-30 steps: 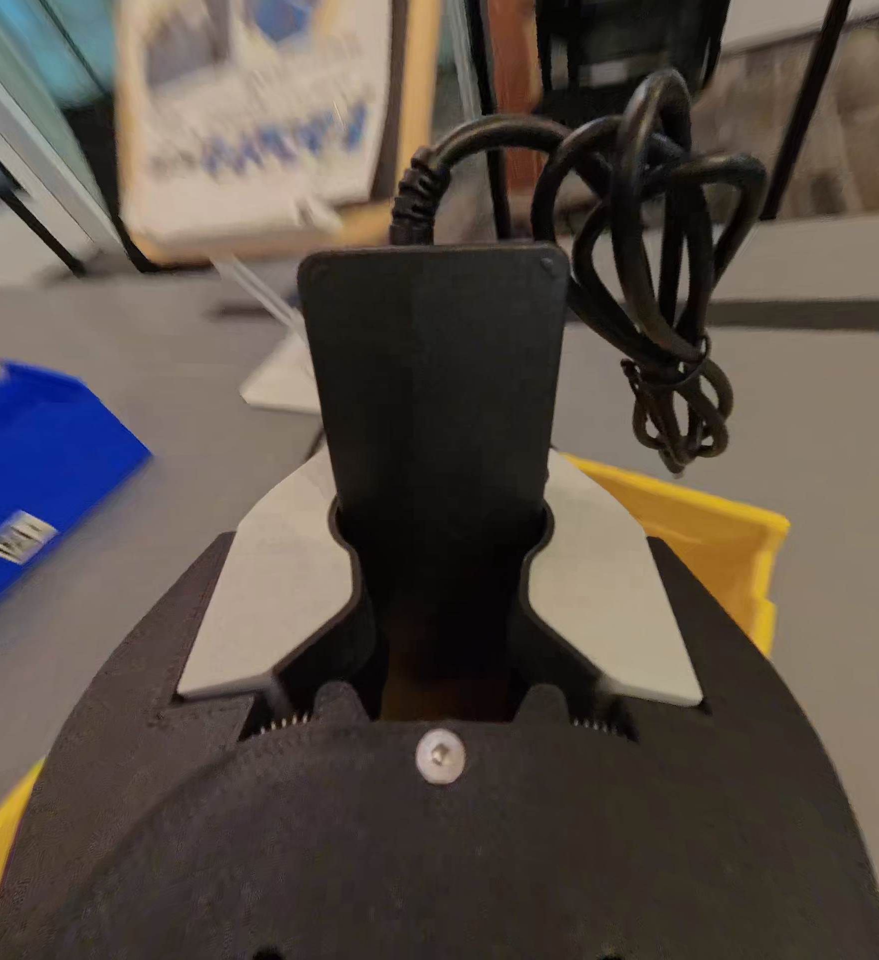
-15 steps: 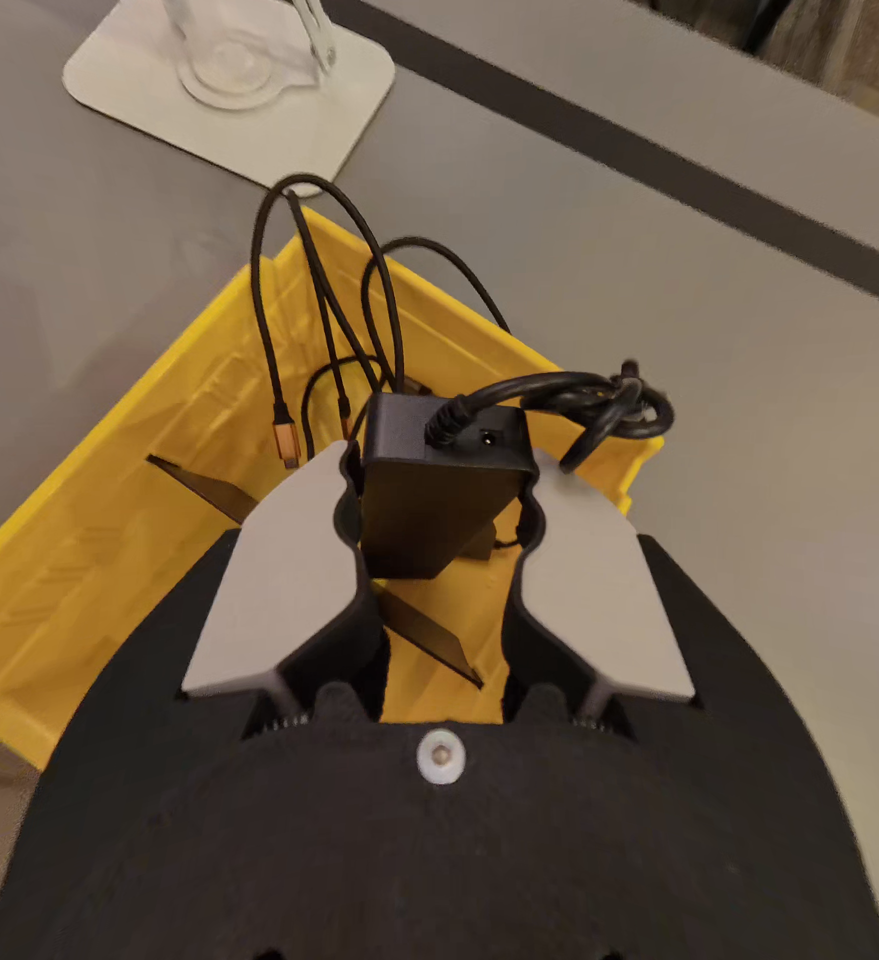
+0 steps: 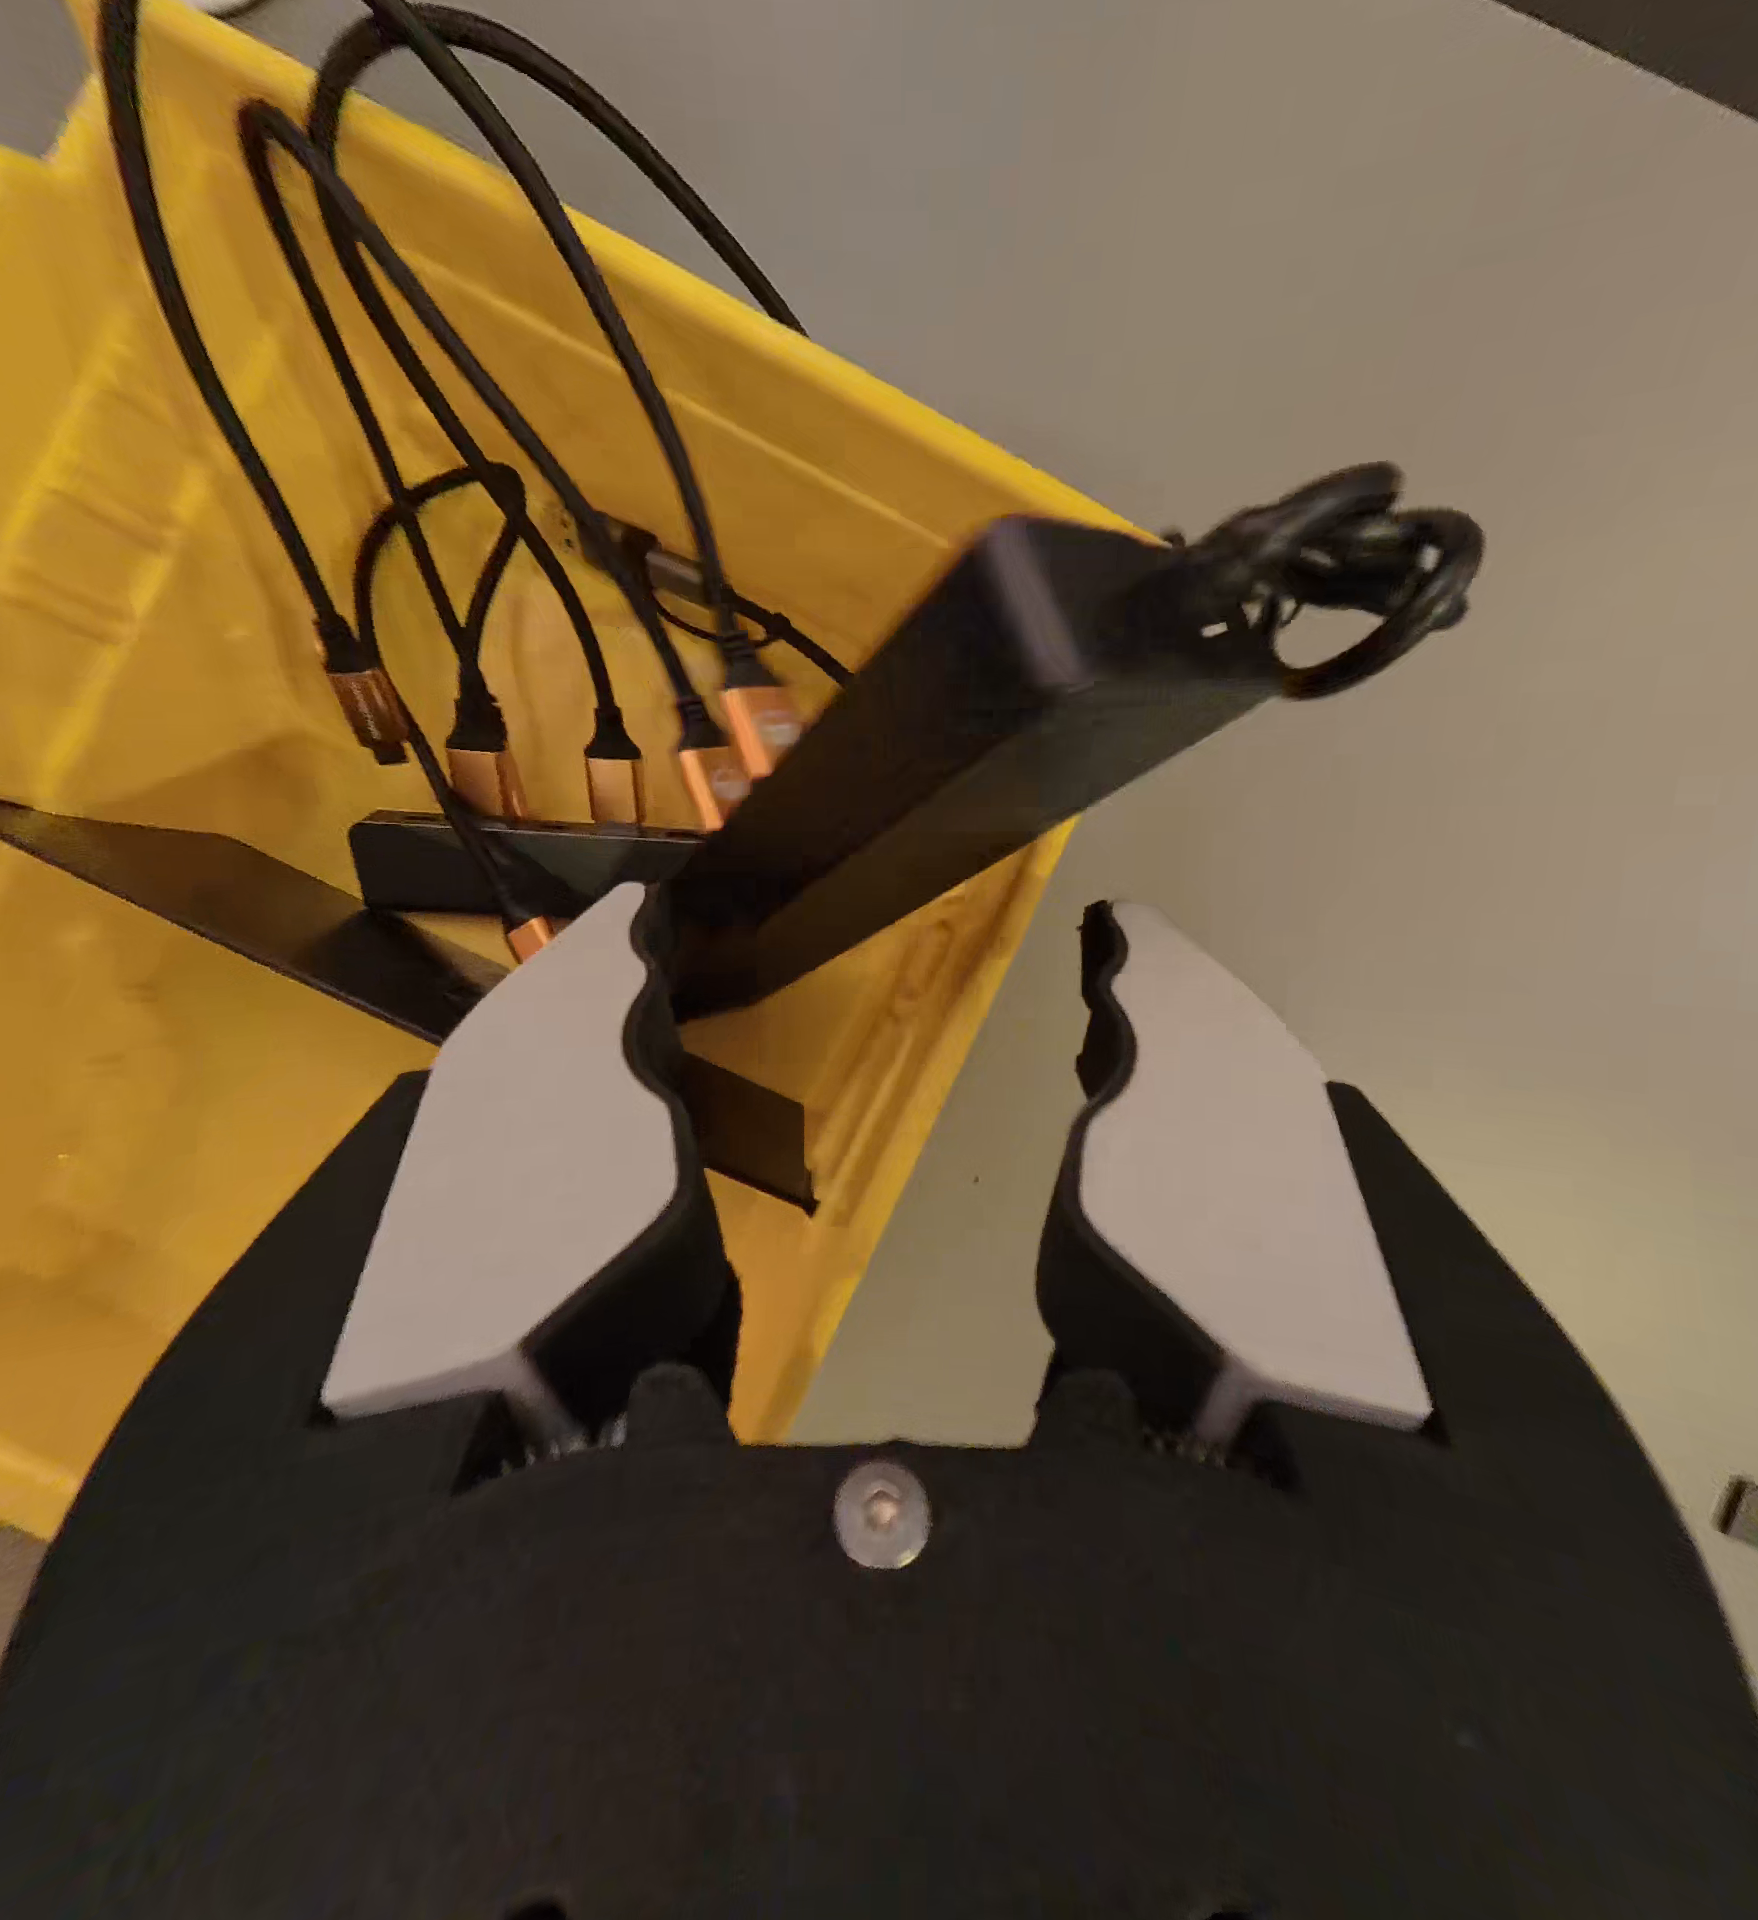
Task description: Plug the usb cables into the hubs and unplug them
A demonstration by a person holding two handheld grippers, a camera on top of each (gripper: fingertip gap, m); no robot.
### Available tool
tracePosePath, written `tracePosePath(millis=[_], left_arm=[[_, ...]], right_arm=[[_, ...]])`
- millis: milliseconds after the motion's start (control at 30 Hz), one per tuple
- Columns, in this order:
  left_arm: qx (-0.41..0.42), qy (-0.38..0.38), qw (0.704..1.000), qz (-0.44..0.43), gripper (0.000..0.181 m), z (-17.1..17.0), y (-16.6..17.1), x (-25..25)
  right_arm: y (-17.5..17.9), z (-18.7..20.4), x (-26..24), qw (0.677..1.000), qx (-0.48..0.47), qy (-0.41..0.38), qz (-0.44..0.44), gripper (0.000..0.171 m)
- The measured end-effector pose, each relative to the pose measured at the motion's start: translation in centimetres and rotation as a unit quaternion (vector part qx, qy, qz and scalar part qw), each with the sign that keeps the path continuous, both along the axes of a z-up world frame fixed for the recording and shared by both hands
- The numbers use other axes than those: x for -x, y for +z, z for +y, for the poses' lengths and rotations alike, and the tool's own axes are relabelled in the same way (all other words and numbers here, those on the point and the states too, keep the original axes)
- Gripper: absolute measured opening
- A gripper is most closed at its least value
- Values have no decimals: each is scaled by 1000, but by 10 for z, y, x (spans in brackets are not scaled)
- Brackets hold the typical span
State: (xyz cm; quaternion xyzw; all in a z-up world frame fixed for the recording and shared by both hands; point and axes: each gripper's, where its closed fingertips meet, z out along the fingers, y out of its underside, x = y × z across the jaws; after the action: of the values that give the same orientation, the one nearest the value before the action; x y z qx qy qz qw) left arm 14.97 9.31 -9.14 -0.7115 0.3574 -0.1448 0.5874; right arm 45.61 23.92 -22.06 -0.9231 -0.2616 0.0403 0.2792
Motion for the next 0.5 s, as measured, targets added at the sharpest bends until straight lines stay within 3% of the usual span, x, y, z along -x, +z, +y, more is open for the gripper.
tracePosePath(millis=[33,200,500], left_arm=[[-3,3,1000,5,19,0,2,3],[-8,16,1000,-3,19,2,13,16],[-19,41,999,10,20,4,24,41]], right_arm=[[3,0,2,1000,-9,7,8,76],[42,10,3,995,-86,11,51,69],[27,6,-2,995,-54,26,84,75]])
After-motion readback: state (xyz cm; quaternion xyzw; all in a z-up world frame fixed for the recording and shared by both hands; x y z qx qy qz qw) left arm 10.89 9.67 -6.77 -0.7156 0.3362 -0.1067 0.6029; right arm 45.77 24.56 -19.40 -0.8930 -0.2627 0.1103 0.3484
